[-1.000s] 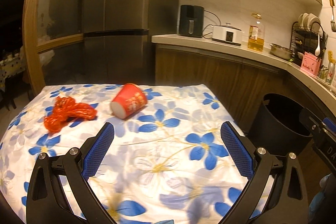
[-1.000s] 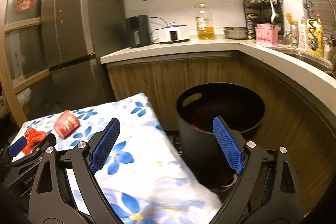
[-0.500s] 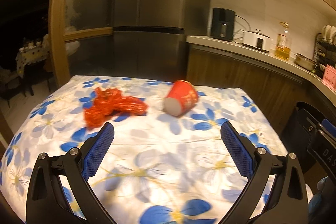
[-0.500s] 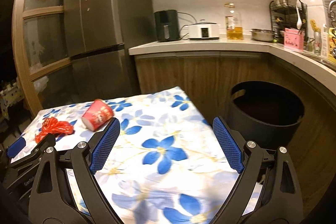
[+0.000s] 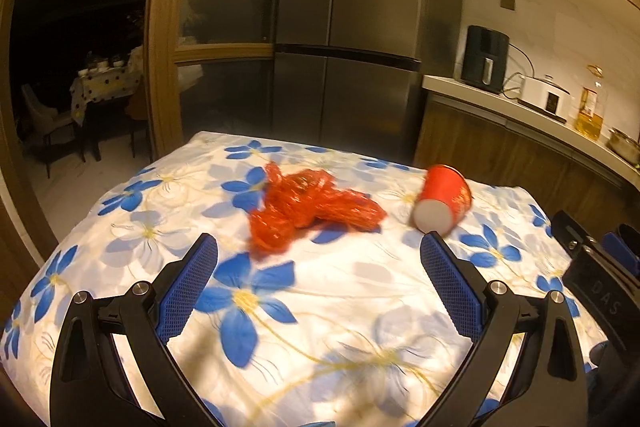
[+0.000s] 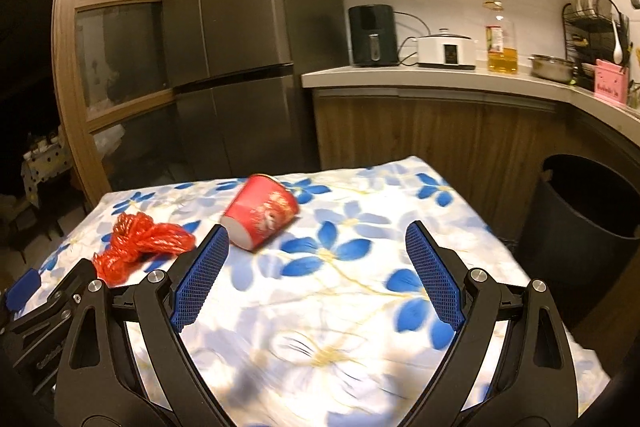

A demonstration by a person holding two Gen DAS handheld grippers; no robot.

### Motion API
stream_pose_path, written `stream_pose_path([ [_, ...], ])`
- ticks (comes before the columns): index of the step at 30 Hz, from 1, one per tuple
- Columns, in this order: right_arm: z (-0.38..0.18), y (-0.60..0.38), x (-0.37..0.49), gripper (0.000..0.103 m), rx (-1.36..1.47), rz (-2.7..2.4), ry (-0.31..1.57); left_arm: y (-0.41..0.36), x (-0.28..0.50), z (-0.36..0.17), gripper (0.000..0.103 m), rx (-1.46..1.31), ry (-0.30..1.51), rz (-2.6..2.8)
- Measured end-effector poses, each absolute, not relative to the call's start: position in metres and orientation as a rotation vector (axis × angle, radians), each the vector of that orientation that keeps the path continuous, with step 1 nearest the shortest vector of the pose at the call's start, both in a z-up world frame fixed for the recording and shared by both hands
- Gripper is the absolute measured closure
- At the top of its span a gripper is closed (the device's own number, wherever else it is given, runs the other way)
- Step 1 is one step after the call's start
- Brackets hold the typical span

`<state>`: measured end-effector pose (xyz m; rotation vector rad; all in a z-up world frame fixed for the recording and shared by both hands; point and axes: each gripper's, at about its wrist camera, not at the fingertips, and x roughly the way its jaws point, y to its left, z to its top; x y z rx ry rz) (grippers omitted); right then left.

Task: Collect trash
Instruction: 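Grasp the orange plastic bag with the left gripper while the right gripper grasps the red paper cup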

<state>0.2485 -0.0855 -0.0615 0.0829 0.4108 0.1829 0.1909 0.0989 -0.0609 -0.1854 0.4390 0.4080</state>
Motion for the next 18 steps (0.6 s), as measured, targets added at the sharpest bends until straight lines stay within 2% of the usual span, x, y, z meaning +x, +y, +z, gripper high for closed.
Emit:
stream_pose_path([
  [18,-0.091,-0.016,0.349,0.014,0.152,0.171,0.564,0.147,0.237,-0.068,0.006,-0.194,0.458,0.424],
])
